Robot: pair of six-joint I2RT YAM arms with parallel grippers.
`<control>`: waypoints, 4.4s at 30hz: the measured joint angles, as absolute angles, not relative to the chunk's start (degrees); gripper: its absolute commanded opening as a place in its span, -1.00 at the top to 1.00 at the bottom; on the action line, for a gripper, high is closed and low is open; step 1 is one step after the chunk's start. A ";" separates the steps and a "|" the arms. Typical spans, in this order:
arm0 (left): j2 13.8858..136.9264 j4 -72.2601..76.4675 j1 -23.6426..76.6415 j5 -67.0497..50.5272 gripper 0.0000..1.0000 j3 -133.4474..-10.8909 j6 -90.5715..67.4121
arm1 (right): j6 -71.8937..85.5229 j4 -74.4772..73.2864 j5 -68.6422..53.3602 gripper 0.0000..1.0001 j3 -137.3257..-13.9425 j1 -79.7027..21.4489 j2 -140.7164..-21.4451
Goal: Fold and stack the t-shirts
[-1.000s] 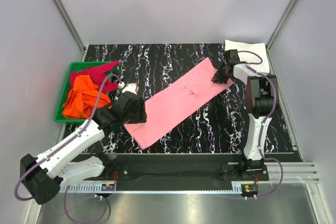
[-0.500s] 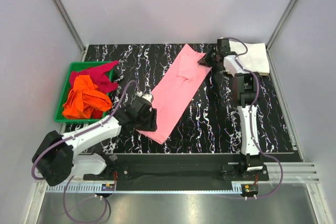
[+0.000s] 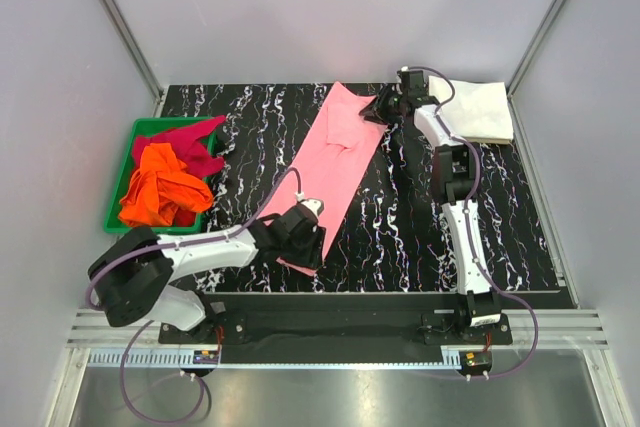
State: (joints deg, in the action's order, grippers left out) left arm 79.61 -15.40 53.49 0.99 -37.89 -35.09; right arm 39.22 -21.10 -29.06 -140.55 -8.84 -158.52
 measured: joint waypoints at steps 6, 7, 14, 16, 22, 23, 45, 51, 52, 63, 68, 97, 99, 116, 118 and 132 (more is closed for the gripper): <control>82.02 -12.43 58.78 3.51 -0.10 -38.24 -36.80 | 37.04 -24.32 -29.10 0.19 -135.33 -8.84 -151.96; 82.30 -12.16 59.46 4.01 -0.10 -38.44 -37.12 | 36.84 -24.77 -29.06 0.19 -133.82 -8.84 -150.02; 83.46 -14.11 65.19 5.87 -0.12 -40.69 -40.23 | 34.76 -26.26 -26.76 0.23 -118.63 -8.67 -129.14; 83.46 -15.90 66.32 5.52 -0.15 -42.11 -40.80 | 34.50 -26.26 -25.30 0.20 -112.73 -8.62 -122.91; 80.93 -20.10 66.65 4.80 -0.20 -49.32 -40.49 | 32.99 -25.10 -19.66 0.18 -101.08 -8.62 -115.59; 79.77 -20.32 66.46 4.82 -0.20 -50.17 -40.21 | 32.97 -24.88 -19.14 0.16 -100.73 -8.62 -116.51; 87.26 -13.28 64.84 1.65 0.23 -45.23 -35.53 | 37.23 -15.84 -18.41 0.11 -122.69 -3.03 -147.46; 89.41 -12.75 64.88 1.58 0.23 -45.23 -35.64 | 38.00 -14.90 -20.84 0.31 -128.44 -2.76 -151.72; 89.52 -12.51 64.90 1.50 0.23 -45.23 -35.81 | 38.04 -14.87 -21.08 0.37 -129.38 -2.66 -152.38; 90.83 -7.77 65.80 -0.08 0.23 -44.82 -37.69 | 41.52 -14.90 -24.71 0.47 -141.40 -0.95 -160.88; 92.31 -6.24 66.08 -1.98 0.16 -45.93 -38.02 | 41.60 -14.87 -25.04 0.32 -144.64 -0.75 -162.65; 73.41 -32.49 26.63 -6.87 -0.04 -66.57 -21.21 | 41.74 -20.80 -17.08 0.96 -85.78 -12.64 -116.79; 71.99 -33.45 25.65 -6.92 -0.04 -65.23 -19.79 | 42.39 -20.64 -17.12 0.96 -82.70 -16.60 -115.98; 71.02 -36.03 23.79 -9.06 -0.10 -61.87 -16.47 | 37.41 -20.62 -13.08 1.00 -72.99 -23.64 -114.10; 70.35 -36.01 23.79 -9.91 -0.10 -60.95 -16.51 | 35.59 -21.89 -12.03 0.99 -73.71 -23.64 -114.10; 67.83 -33.61 25.26 -16.95 -0.10 -52.31 -21.15 | 22.68 -32.16 -3.86 0.80 -81.23 -14.87 -116.14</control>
State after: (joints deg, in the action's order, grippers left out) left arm 67.83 -33.61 25.26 -16.95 -52.31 -21.15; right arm 22.68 -32.16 -3.86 -81.23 -14.87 -116.14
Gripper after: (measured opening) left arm 0.548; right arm 0.066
